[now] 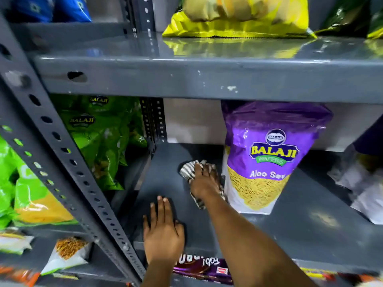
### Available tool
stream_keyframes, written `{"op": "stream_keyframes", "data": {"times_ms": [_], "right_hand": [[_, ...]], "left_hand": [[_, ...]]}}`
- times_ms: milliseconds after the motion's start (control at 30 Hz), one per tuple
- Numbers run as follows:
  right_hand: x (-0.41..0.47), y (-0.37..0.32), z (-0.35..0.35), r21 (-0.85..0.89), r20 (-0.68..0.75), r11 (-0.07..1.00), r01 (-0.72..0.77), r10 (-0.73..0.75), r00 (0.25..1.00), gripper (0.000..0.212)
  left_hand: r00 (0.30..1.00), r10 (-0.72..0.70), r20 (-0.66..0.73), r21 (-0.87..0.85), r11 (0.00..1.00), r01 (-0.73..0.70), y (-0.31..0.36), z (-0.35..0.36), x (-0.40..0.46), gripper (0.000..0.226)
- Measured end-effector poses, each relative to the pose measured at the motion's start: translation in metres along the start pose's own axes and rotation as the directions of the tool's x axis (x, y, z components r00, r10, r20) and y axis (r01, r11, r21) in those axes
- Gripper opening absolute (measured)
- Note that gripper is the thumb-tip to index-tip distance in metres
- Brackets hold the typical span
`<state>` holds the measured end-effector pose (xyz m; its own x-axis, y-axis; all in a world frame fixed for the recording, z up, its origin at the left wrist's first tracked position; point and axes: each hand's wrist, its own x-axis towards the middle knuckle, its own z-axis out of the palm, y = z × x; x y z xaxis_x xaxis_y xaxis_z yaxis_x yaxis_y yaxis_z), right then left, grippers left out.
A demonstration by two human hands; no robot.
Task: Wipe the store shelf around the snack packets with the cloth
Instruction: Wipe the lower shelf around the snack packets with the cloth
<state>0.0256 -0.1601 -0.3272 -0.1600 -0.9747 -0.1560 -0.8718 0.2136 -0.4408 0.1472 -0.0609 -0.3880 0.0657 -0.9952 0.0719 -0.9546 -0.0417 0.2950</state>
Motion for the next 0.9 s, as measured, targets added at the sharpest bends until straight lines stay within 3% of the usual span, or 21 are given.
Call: {"op": "stream_keyframes", "data": {"times_ms": [500,667,900], "right_hand": [[-0.052,0.006,0.024,0.088,0.102,0.996,-0.018,0.009,0.995,0.071],[-0.099,0.039,0.027,0.007,0.027,1.000,0.002,-0.003,1.000,0.067],[-0.175,0.106,0.015,-0.079,-0.056,0.985,0.152,-0.157,0.986,0.057]], "left_hand": [[0.999,0.045,-0.015,0.002,0.999,-0.045,0.003,-0.007,-0.006,0.074],[0.999,0.045,-0.025,-0.013,0.999,-0.045,0.005,-0.009,-0.008,0.074],[1.000,0.010,0.006,0.013,1.000,-0.010,0.006,-0.009,-0.008,0.067]]}}
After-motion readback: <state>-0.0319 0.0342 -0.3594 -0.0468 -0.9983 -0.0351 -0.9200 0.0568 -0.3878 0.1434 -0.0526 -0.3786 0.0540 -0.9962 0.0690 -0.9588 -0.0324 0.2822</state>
